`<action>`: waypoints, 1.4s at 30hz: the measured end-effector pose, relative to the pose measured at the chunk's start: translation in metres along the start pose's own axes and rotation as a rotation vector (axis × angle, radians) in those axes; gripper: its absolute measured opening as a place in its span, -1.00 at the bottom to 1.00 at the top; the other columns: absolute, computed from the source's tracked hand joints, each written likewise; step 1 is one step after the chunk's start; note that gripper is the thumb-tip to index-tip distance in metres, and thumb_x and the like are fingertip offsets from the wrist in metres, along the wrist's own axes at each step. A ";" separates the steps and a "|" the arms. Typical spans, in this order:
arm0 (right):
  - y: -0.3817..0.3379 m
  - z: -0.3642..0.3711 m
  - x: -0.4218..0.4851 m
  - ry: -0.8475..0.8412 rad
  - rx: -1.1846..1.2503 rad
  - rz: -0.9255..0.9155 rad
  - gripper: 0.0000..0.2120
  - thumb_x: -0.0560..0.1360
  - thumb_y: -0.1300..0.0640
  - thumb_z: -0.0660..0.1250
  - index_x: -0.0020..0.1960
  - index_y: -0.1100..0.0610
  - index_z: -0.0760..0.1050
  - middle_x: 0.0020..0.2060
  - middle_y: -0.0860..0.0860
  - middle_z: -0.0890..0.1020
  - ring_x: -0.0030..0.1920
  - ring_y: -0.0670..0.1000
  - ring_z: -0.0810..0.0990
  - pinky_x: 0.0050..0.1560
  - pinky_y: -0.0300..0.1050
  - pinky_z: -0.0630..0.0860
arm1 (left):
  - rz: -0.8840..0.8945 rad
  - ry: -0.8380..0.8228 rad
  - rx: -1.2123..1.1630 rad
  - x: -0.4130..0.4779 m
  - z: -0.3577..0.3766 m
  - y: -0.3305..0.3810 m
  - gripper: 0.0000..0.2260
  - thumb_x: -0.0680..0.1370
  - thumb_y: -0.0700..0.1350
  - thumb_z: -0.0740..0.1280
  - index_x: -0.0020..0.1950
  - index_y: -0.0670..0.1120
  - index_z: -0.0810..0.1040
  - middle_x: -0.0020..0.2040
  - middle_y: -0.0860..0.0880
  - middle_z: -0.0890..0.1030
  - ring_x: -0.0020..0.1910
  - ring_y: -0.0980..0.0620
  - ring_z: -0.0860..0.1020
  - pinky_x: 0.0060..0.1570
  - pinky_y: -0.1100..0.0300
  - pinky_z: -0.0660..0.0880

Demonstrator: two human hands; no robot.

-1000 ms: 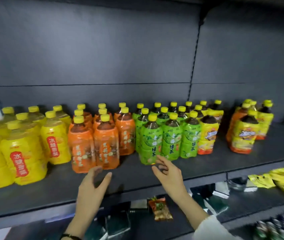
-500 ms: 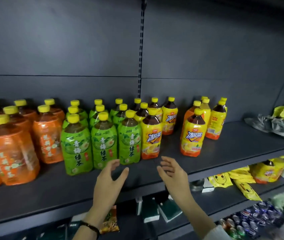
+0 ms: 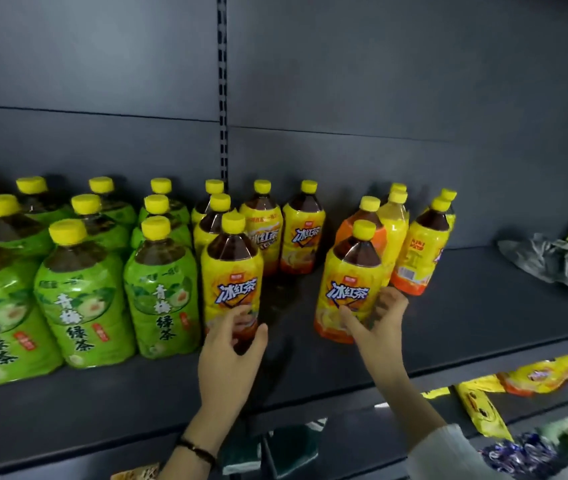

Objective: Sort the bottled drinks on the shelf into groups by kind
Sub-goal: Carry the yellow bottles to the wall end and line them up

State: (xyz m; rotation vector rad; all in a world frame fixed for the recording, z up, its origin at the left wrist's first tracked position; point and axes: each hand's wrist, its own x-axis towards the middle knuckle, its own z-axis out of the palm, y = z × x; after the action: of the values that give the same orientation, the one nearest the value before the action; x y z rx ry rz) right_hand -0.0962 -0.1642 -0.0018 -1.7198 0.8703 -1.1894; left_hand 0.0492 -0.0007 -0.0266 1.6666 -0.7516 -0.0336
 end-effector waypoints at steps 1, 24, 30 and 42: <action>0.004 -0.002 0.007 -0.049 0.070 0.014 -0.34 0.37 0.20 0.53 0.28 -0.10 0.20 0.18 -0.06 0.45 0.15 -0.15 0.51 0.17 -0.02 0.54 | 0.011 -0.005 -0.006 -0.003 0.007 0.001 -0.73 0.47 0.16 0.34 0.15 0.18 0.49 0.05 0.19 0.57 0.06 0.22 0.54 0.03 0.08 0.55; 0.039 -0.035 0.087 -0.184 0.203 -0.026 -0.65 0.44 0.12 0.47 0.16 -0.06 0.44 0.10 -0.06 0.57 0.10 -0.05 0.58 0.03 -0.19 0.53 | -0.135 -0.072 -0.088 0.031 0.095 0.012 -0.28 0.36 -0.16 0.53 0.39 0.04 0.21 0.22 0.20 0.45 0.17 0.32 0.46 0.05 0.46 0.43; 0.048 -0.029 0.114 -0.267 0.051 -0.046 -0.25 0.31 -0.13 0.51 0.39 -0.07 0.25 0.29 -0.03 0.44 0.30 -0.01 0.45 0.28 0.08 0.47 | -0.148 0.062 -0.084 0.048 0.106 0.011 -0.37 0.42 -0.24 0.48 0.37 -0.05 0.23 0.18 0.09 0.45 0.10 0.24 0.46 -0.08 0.53 0.41; 0.072 -0.050 0.131 0.011 0.032 -0.023 -0.54 0.52 0.10 0.36 0.37 0.14 0.34 0.28 0.08 0.36 0.27 0.01 0.40 0.27 -0.08 0.38 | -0.227 0.170 0.072 0.086 0.117 0.005 -0.30 0.56 -0.10 0.33 0.56 -0.06 -0.01 0.51 -0.07 0.22 0.49 -0.09 0.19 0.46 0.03 0.11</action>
State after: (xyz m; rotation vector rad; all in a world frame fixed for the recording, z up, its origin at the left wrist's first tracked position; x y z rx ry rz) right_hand -0.1092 -0.3212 -0.0111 -1.7038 0.8358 -1.2228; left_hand 0.0651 -0.1452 -0.0197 1.7921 -0.4377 -0.0248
